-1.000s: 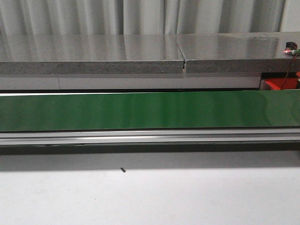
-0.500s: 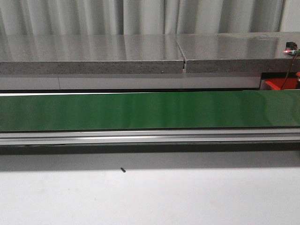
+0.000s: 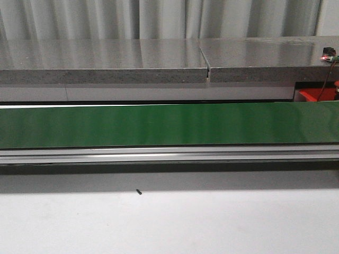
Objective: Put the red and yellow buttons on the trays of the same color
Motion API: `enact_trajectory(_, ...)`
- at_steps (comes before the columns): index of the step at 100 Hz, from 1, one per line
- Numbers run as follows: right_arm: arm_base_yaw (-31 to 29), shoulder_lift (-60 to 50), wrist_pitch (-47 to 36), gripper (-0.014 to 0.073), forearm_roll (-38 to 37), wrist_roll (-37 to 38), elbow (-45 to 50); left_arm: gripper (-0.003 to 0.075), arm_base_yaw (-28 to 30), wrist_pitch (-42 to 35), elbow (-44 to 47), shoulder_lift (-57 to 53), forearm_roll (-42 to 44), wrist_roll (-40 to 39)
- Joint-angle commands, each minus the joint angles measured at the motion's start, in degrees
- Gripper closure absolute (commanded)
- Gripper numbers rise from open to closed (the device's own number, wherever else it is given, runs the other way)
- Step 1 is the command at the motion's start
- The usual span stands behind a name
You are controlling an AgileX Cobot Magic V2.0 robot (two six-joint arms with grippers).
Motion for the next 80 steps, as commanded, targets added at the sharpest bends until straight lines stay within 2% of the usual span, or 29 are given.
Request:
enact_trajectory(1, 0.1, -1.17, -4.63, 0.0659, -0.52, -0.06, -0.88, 0.0741, -0.41, -6.59, -1.09, 0.44, -1.5, -0.14)
enact_trajectory(35, 0.1, -1.17, -4.63, 0.0659, -0.52, -0.06, -0.88, 0.0741, -0.41, -31.92, 9.36, -5.37, 1.24, -0.67)
enact_trajectory(45, 0.1, -1.17, -4.63, 0.0659, -0.52, -0.06, -0.88, 0.0741, -0.41, -36.43, 13.78, -8.3, 2.87, -2.44)
enact_trajectory(60, 0.1, -1.17, -4.63, 0.0659, -0.52, -0.06, -0.88, 0.0741, -0.41, -42.43, 21.64, -13.3, 12.63, -13.87)
enact_trajectory(70, 0.1, -1.17, -4.63, 0.0659, -0.52, -0.06, -0.88, 0.0741, -0.41, -46.57, 26.63, -17.48, 12.97, -14.39)
enact_trajectory(80, 0.1, -1.17, -4.63, 0.0659, -0.52, -0.06, -0.88, 0.0741, -1.48, -46.92, 30.79, -20.97, 12.97, -14.39)
